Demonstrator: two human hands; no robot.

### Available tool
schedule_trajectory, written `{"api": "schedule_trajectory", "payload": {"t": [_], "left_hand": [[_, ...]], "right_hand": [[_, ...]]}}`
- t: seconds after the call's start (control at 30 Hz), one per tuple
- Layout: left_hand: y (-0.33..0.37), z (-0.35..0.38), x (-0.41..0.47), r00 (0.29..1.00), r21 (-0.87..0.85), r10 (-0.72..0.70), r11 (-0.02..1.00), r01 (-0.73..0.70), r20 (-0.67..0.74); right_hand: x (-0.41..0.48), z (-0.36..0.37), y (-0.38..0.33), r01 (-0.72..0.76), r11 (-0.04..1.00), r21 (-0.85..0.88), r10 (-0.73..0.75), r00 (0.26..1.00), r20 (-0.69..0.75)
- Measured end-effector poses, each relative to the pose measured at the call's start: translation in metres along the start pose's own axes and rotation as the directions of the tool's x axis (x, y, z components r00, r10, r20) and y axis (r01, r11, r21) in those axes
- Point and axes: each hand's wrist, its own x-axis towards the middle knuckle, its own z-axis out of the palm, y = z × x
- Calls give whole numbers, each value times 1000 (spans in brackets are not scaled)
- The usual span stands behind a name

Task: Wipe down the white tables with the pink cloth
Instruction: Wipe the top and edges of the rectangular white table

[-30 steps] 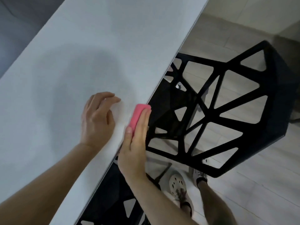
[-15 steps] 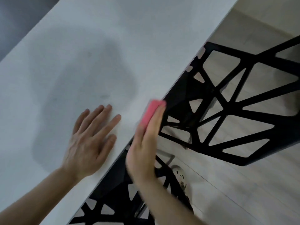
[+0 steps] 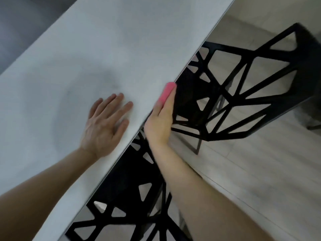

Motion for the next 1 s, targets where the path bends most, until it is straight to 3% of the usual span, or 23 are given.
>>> {"api": "schedule_trajectory", "payload": {"t": [0.13,0.23,0.37,0.47,0.6,0.67,0.77,0.83,0.9,1.0], "left_hand": [[2,-4,0,1000,-12,5,1000,-5,2],[0,-1,3,1000,-10,13,1000,-14,-16],[0,3,4,1000,-1,10,1000,-10,-24],[0,0,4,1000,-3,3,1000,-3,-21],[2,-4,5,1000,-10,3,1000,-3,7],[1,-4,5,1000,-8,1,1000,-1,20],[3,-6,6,1000,-36,-3,999,3,8],[5,-5,7,1000,-66,-5,998,5,-5],[4,-5,8,1000,-89,-11,996,11,0],[2,-5,7,1000,-108,-4,994,5,10]], "right_hand": [[-135,10,18,56,994,-90,-36,977,210],[-63,8,12,131,977,-169,-114,988,107],[48,-3,-15,98,968,-232,-111,993,-44],[-9,14,-5,91,994,-64,-97,990,-100],[-153,36,24,73,997,22,-74,997,38],[-133,38,22,71,997,-14,-71,997,1],[-27,25,5,65,994,-83,-75,990,-123],[17,14,-3,60,987,-147,-80,988,-132],[3,20,-1,92,991,-99,-105,985,-136],[-93,48,21,162,987,9,-159,977,-139]]}}
